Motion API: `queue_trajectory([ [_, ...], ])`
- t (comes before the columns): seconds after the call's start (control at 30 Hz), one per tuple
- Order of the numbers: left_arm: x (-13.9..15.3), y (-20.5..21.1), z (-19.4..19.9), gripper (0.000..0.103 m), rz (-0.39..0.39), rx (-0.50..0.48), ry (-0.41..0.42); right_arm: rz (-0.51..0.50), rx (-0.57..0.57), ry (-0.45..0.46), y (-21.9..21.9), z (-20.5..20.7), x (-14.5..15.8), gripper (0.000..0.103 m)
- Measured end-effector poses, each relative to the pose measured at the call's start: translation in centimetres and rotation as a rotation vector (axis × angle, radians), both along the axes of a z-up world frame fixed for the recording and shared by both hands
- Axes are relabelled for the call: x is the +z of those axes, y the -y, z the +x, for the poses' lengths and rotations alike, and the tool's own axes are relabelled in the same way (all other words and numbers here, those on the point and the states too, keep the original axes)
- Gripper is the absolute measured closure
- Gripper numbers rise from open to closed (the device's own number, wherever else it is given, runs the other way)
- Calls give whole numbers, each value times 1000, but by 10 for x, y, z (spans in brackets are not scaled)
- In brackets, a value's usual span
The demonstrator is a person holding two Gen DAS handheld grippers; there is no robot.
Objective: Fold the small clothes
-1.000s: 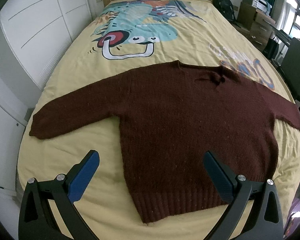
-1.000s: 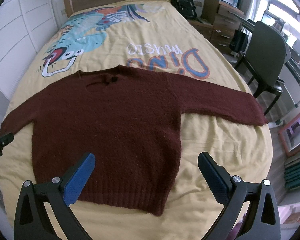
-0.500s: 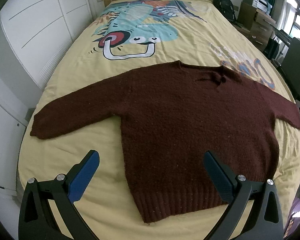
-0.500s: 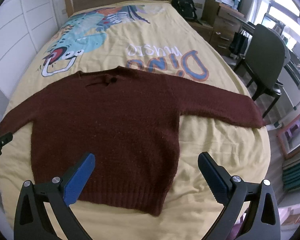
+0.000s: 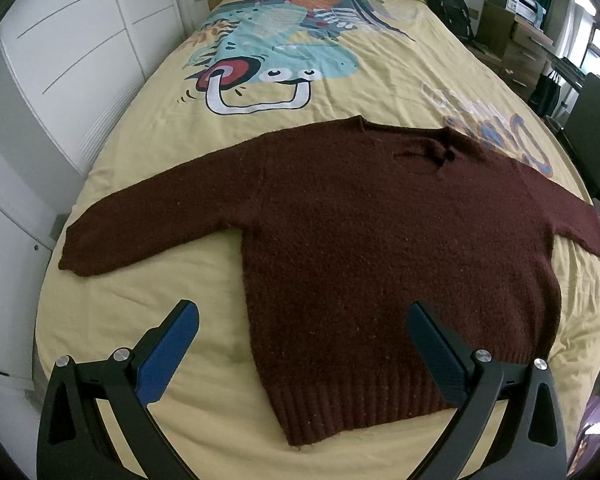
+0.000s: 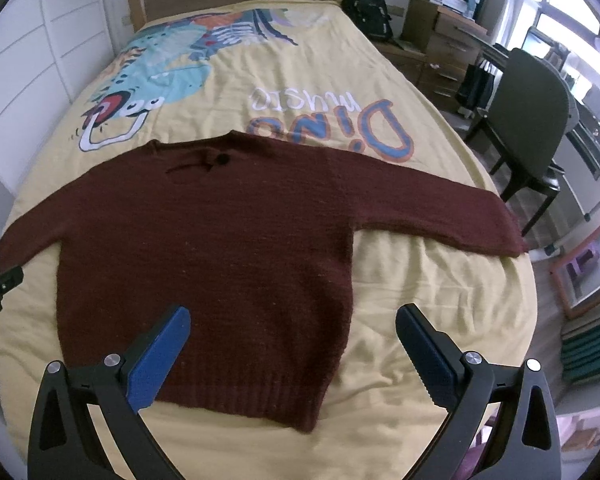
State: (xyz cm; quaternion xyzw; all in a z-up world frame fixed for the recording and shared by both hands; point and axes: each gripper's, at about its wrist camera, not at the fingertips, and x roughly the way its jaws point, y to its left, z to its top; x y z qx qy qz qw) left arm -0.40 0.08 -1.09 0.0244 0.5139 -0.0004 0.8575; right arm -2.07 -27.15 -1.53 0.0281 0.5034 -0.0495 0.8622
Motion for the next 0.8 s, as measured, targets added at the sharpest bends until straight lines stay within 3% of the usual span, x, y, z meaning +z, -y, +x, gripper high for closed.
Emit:
queue_trajectory([
  [0.8,-4,4,7,1,-10,-31,-10,-7,-30,26,12,5,-1,1],
])
